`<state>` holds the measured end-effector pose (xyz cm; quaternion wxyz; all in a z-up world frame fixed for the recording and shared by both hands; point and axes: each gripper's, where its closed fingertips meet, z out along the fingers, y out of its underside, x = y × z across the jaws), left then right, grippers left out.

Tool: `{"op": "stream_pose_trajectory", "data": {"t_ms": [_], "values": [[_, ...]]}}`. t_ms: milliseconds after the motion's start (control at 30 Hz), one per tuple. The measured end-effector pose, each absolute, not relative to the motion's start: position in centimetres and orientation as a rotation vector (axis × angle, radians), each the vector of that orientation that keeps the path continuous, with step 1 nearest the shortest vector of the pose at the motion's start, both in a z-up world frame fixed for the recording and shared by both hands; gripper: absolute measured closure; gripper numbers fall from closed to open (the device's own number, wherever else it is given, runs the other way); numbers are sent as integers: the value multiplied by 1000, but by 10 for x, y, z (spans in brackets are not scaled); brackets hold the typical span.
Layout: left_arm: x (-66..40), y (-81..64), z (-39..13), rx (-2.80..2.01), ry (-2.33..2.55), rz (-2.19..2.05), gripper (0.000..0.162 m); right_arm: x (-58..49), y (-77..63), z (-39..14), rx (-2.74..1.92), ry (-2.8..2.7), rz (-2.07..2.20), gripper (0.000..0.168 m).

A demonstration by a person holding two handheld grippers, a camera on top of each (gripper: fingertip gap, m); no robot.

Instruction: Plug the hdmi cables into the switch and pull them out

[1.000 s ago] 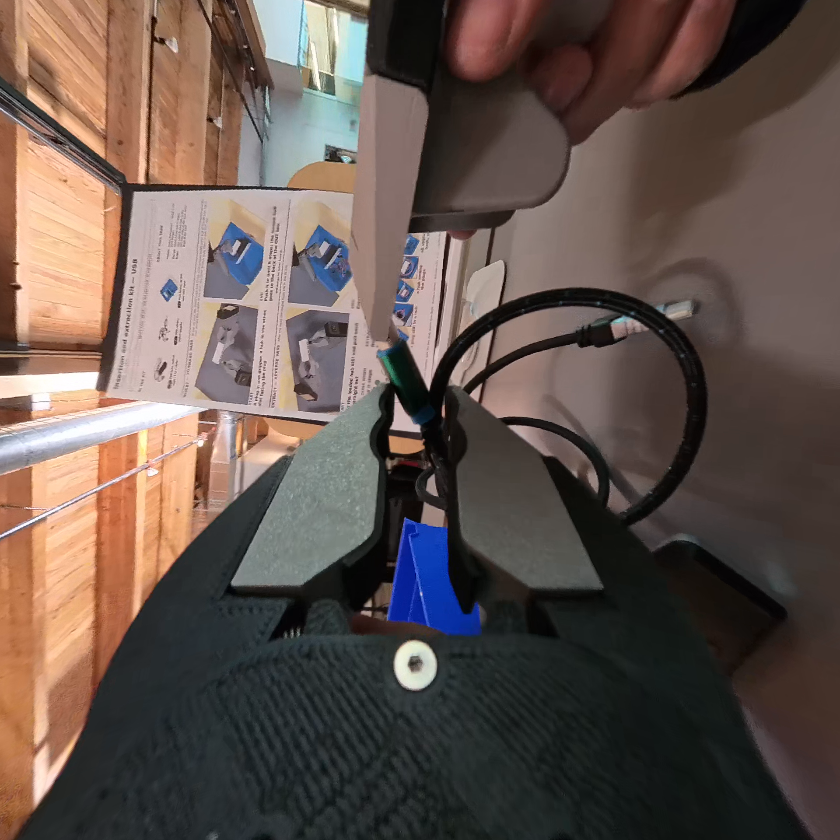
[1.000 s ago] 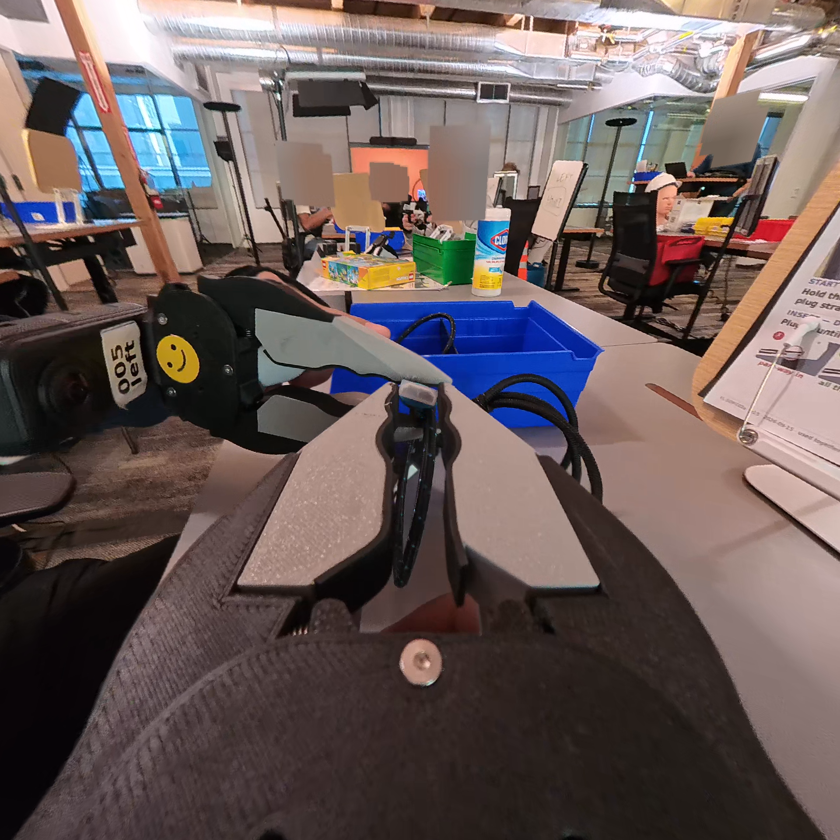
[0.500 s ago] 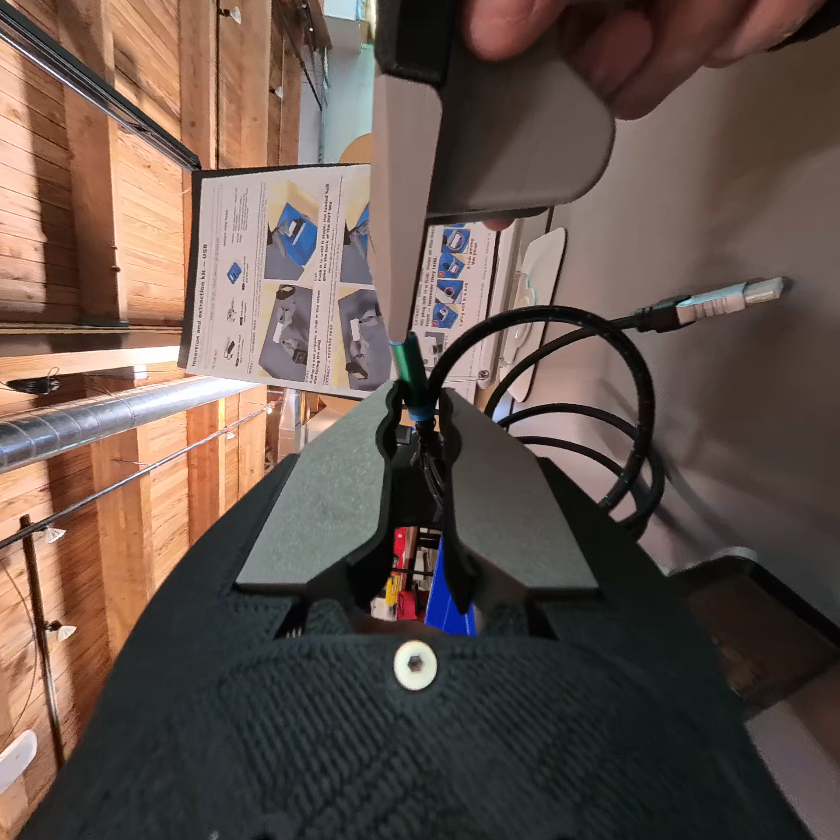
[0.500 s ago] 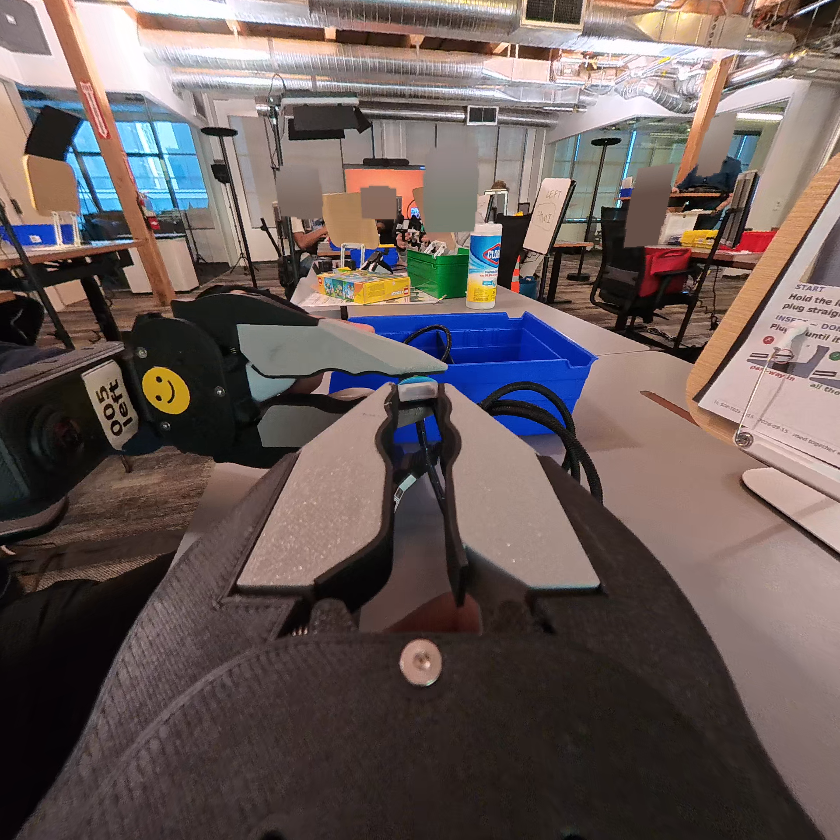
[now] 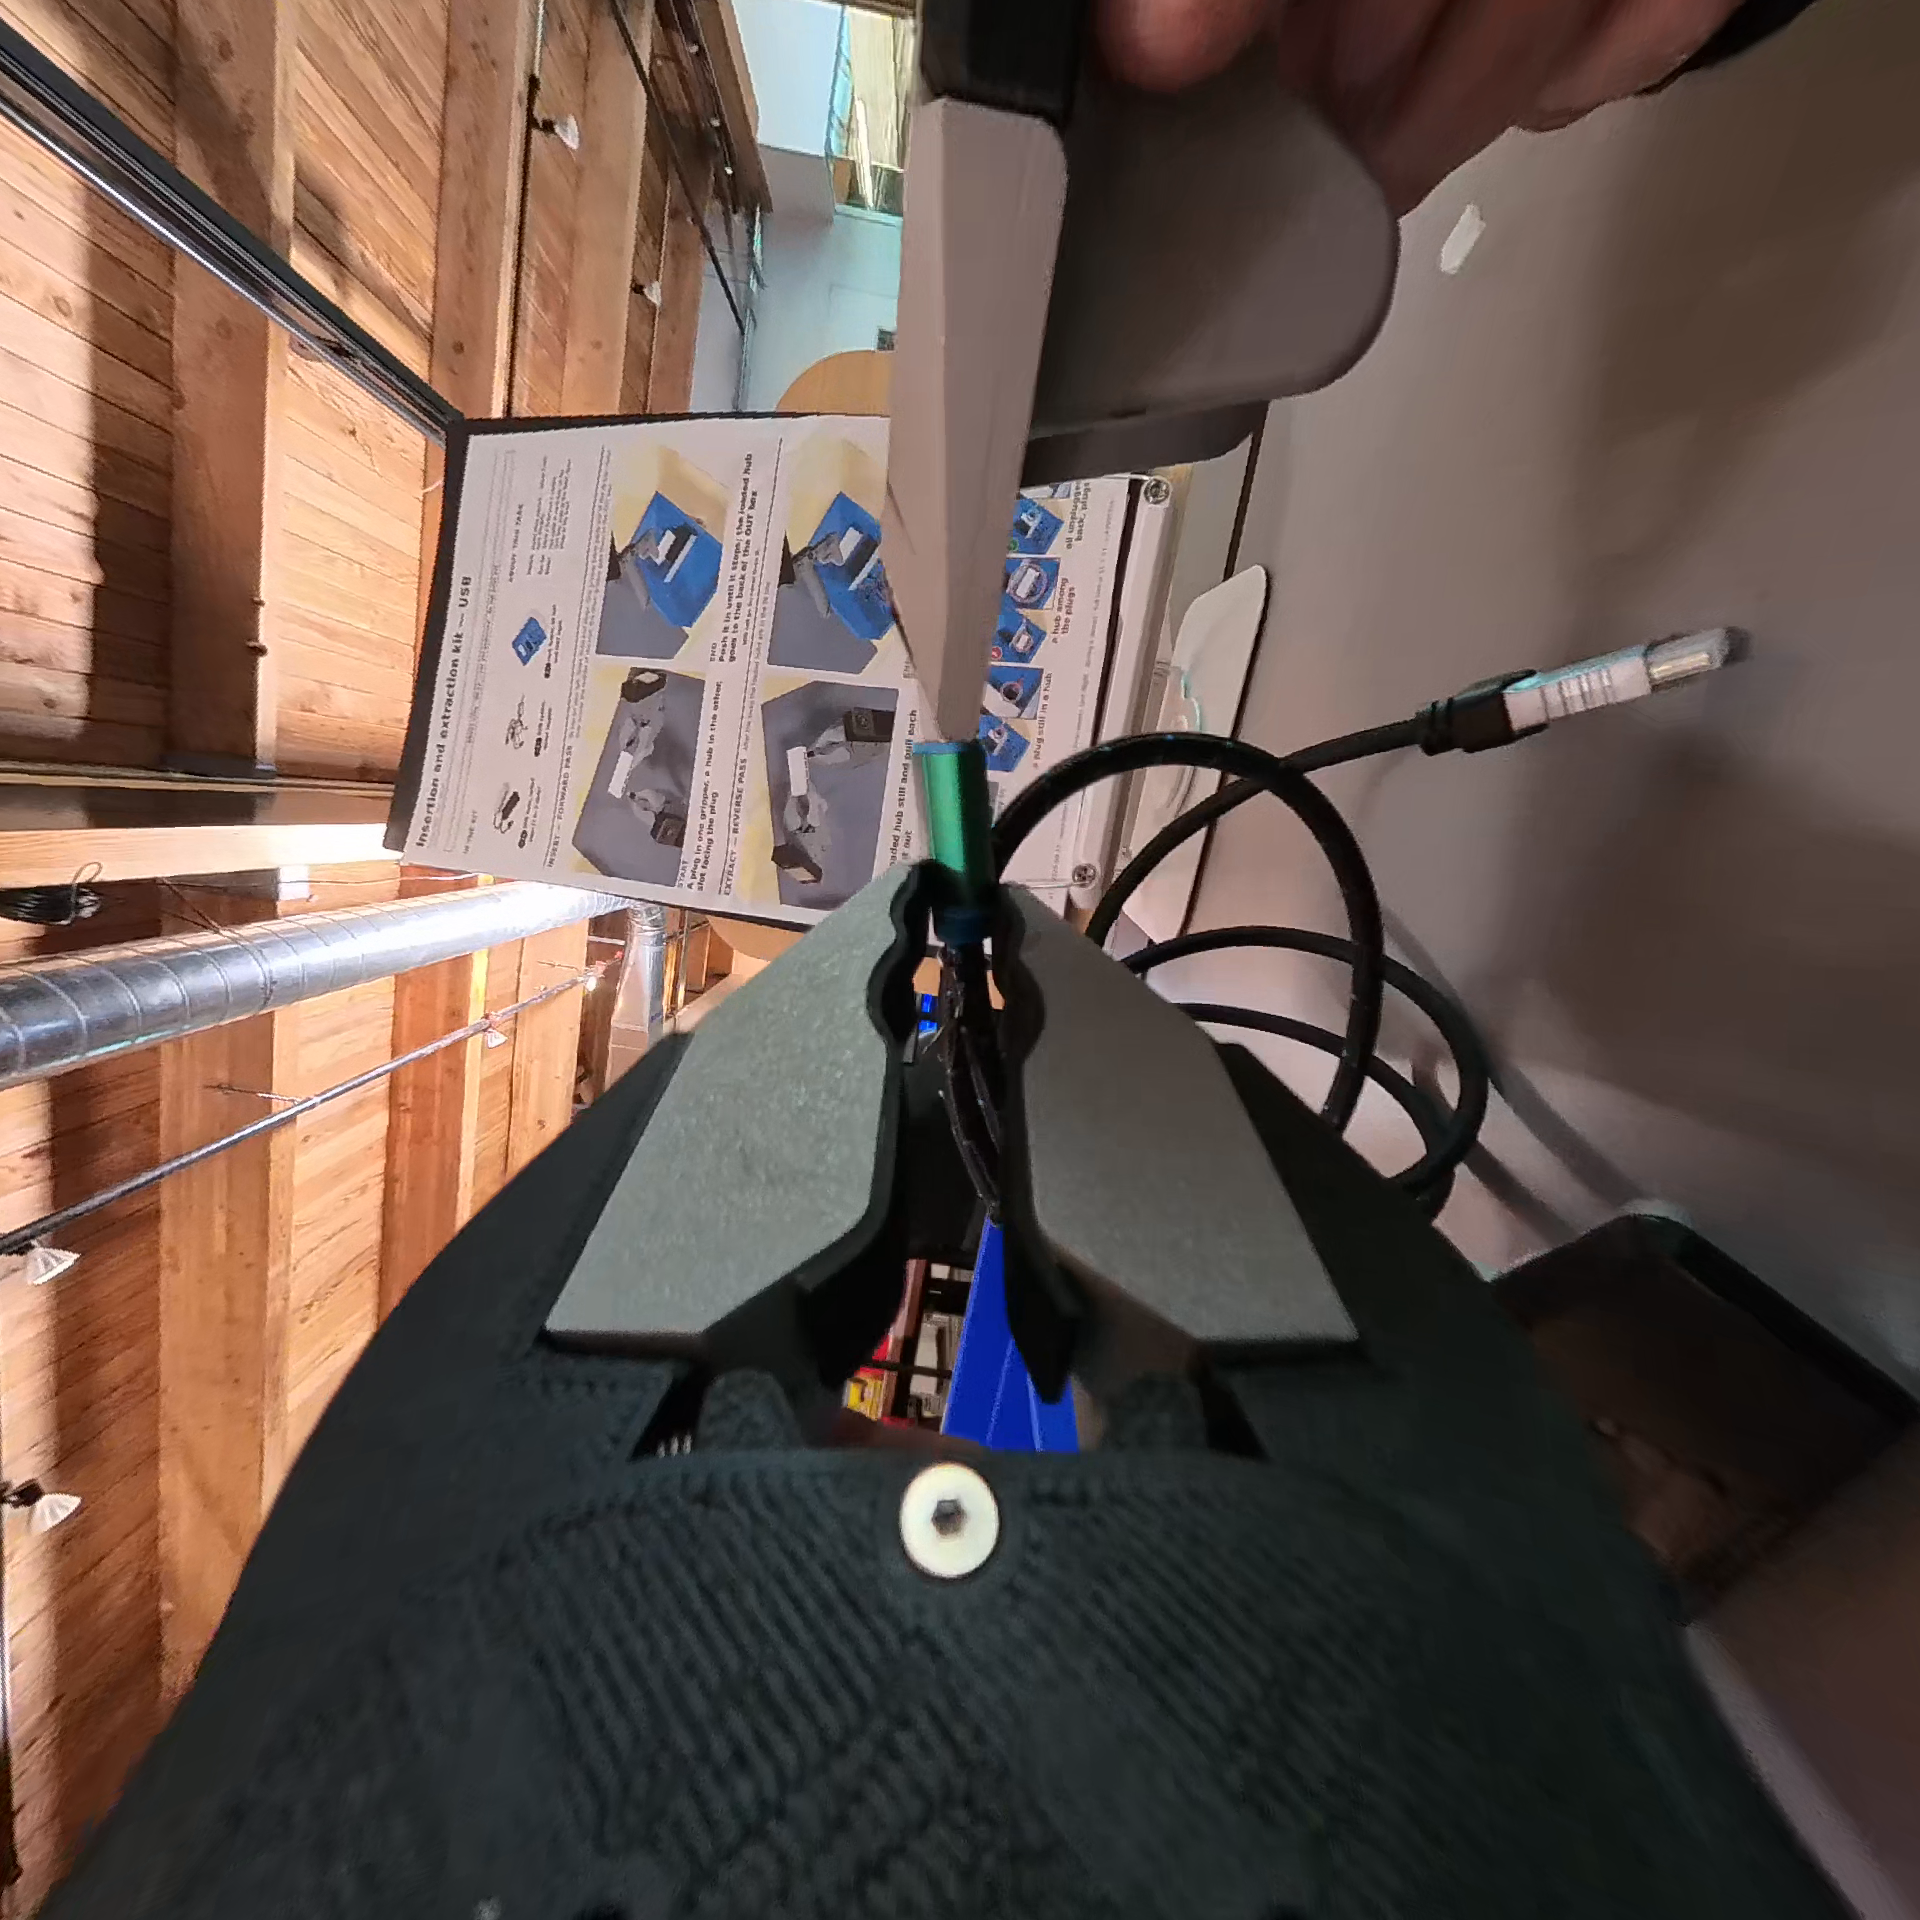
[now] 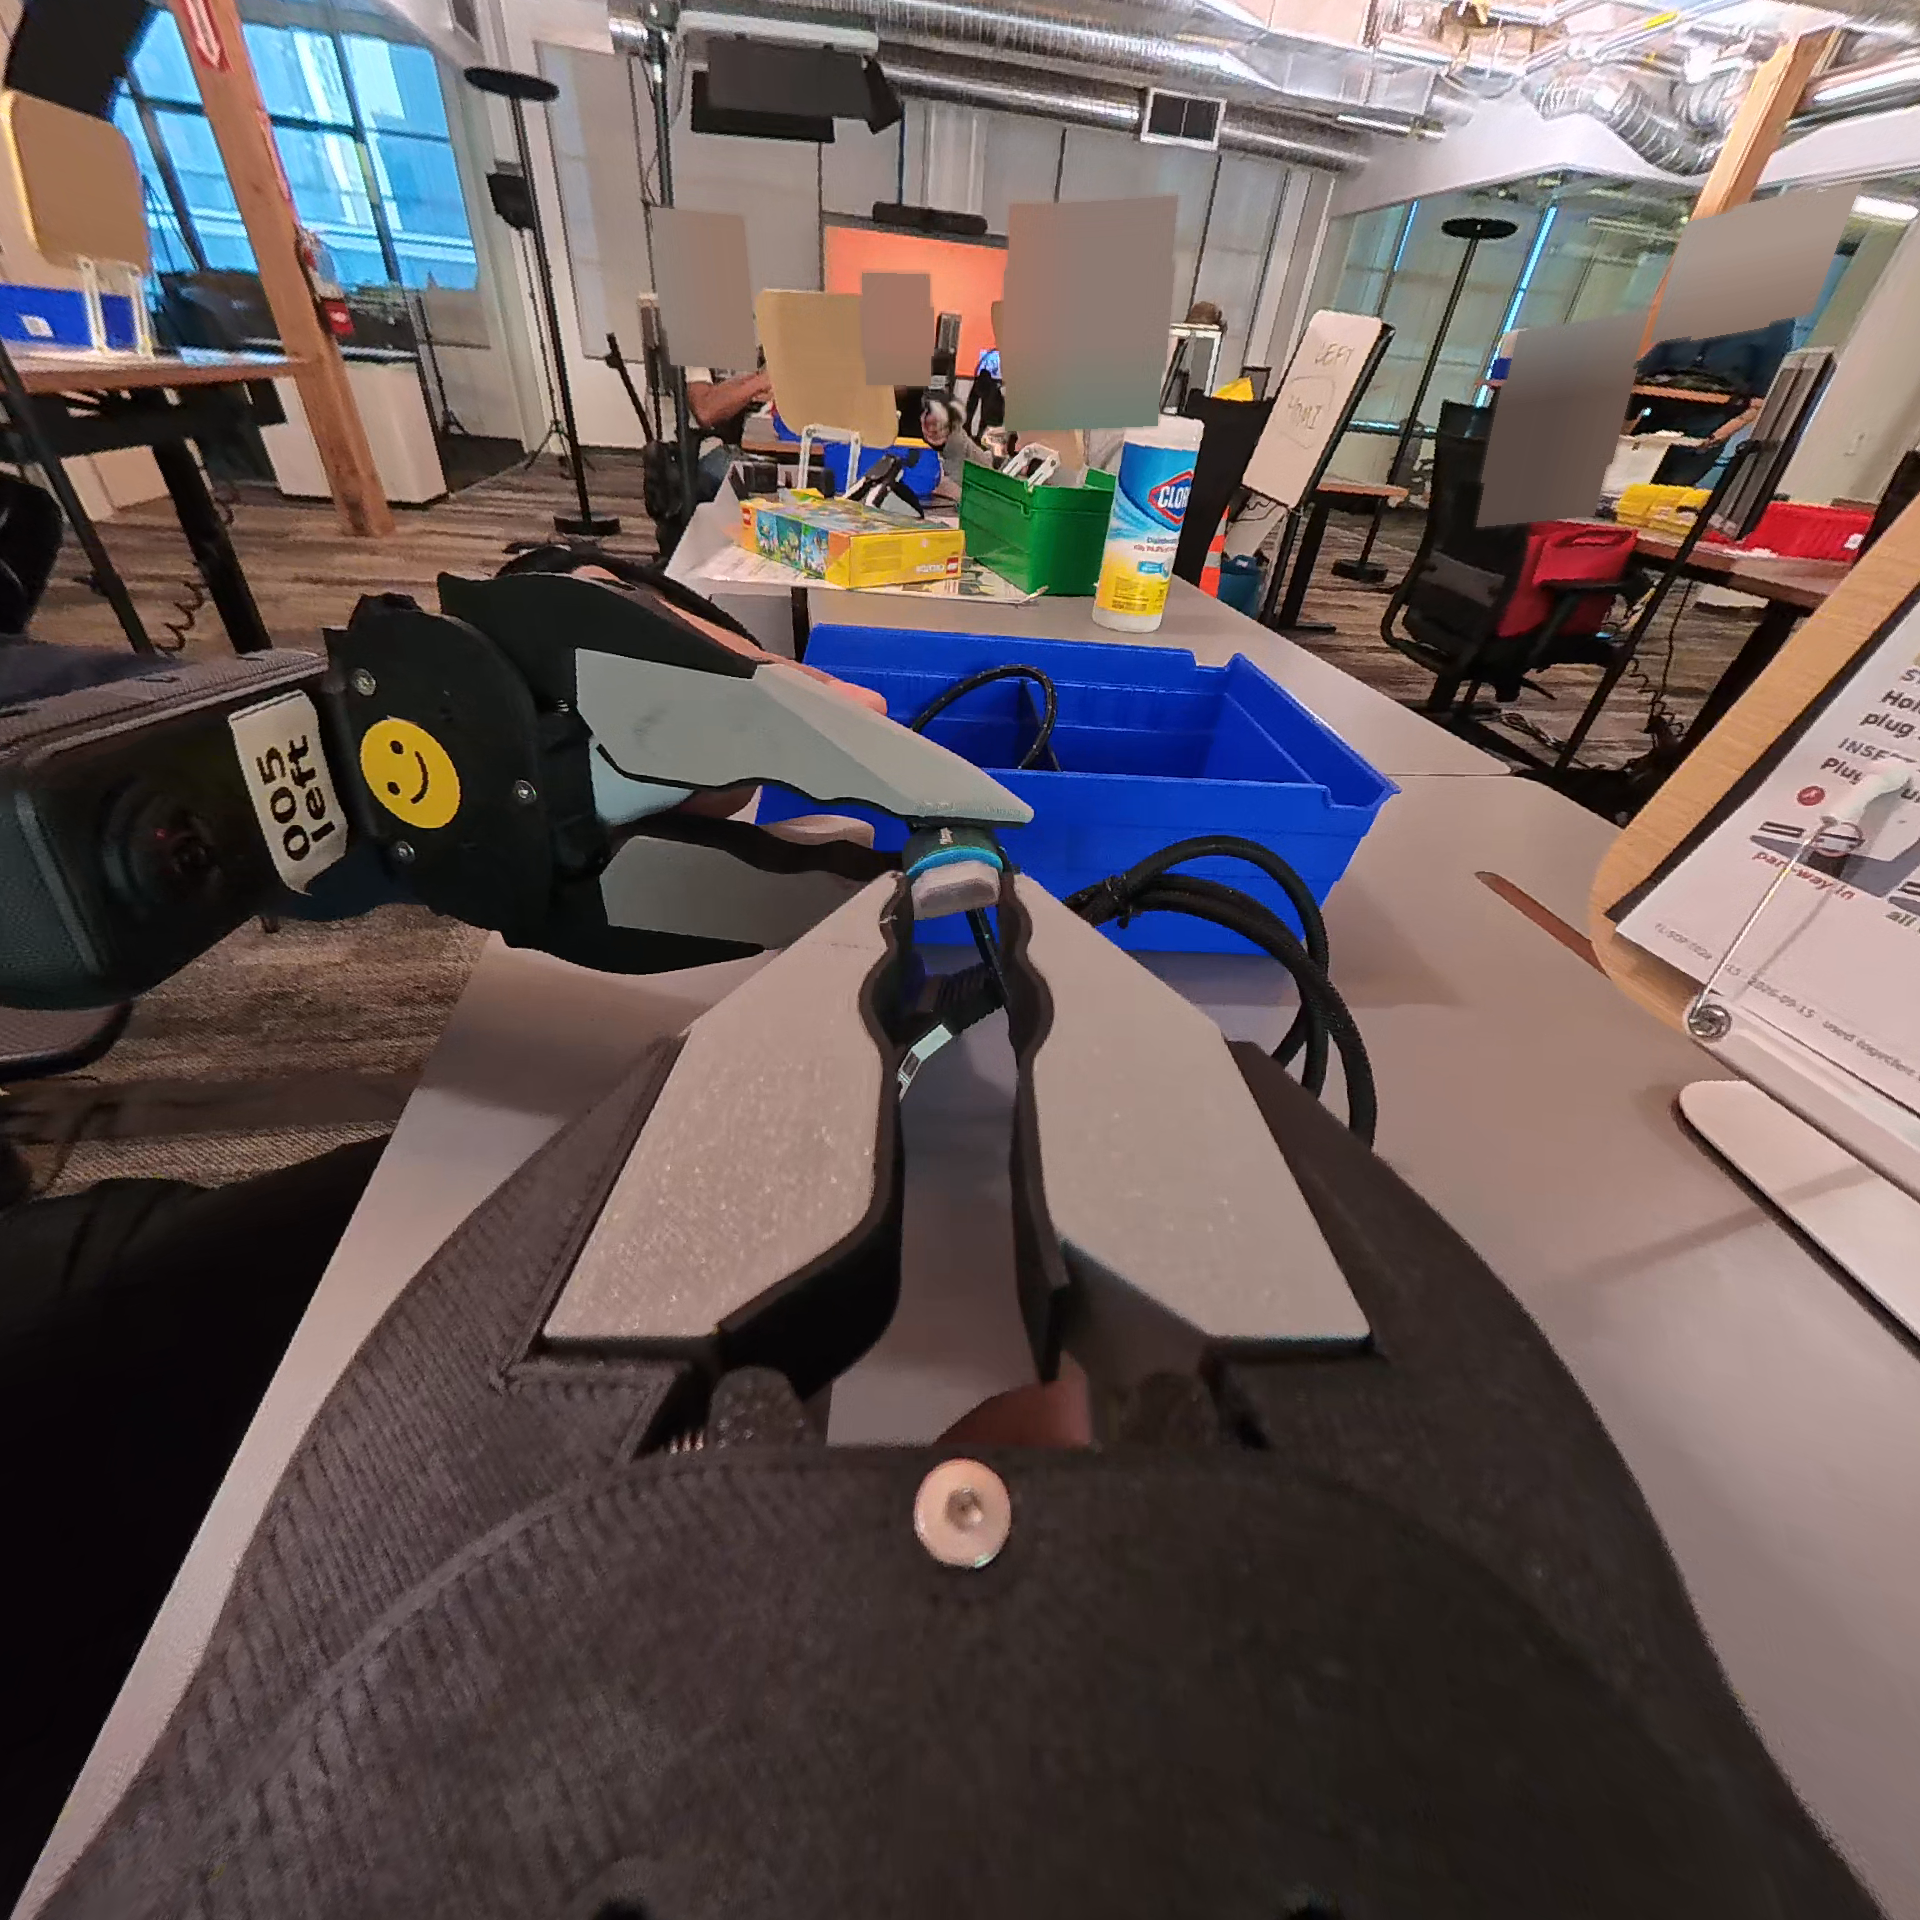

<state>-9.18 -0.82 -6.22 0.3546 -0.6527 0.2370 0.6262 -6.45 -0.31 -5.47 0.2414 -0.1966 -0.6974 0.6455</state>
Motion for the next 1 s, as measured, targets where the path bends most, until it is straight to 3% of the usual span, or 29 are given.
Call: {"op": "stream_pose_trajectory", "data": {"t_ms": [167,333,467,733,1000], "values": [[-95,-8,-60,-1692,564,1574,152,-66,2,-50,-544,-1877,1780,155],[-129,-52,-50,-1734,322,1528,152,-66,64,-3,-637,-1608,1992,156],[-121,-60,-53,-1748,373,1572,151,-76,99,2,-740,-1537,1961,155],[-109,-37,-52,-1617,413,1624,150,-130,180,-81,-1124,-1644,1062,155],[-107,-17,-56,-1407,281,1568,150,-144,254,-156,-1442,-1654,692,155]]}}
